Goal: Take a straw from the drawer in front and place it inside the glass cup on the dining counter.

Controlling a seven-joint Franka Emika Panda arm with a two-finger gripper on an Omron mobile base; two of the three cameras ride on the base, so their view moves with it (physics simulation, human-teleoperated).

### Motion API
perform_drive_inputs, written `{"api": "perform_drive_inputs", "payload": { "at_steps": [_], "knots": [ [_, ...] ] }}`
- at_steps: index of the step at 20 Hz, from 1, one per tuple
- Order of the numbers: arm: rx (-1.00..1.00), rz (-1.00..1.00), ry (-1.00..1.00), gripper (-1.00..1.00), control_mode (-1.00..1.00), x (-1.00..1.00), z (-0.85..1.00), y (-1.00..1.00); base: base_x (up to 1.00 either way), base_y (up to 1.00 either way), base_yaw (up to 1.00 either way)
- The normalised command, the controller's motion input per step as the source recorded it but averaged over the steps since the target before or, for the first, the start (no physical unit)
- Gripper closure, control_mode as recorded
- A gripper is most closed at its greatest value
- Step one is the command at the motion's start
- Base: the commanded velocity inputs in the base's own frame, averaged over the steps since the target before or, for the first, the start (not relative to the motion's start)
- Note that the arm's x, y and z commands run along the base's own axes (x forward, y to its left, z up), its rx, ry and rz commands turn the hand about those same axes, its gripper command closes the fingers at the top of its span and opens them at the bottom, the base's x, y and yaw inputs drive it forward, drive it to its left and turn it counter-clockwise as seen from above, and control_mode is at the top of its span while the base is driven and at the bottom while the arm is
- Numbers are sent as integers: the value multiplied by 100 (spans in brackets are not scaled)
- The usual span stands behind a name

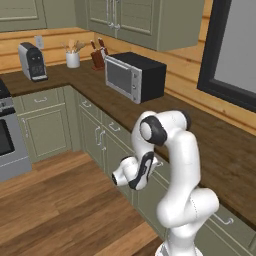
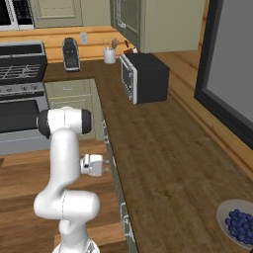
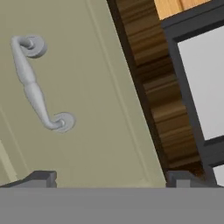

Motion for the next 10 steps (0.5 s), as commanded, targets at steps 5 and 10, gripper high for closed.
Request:
{"api": "perform_drive_inputs", "payload": {
  "at_steps": [5,10],
  "knots": [
    [0,0,0,-100,-100,22,-6,-19,0,0,0],
    [0,0,0,-100,-100,41,-10,-18,0,0,0]
  ]
}}
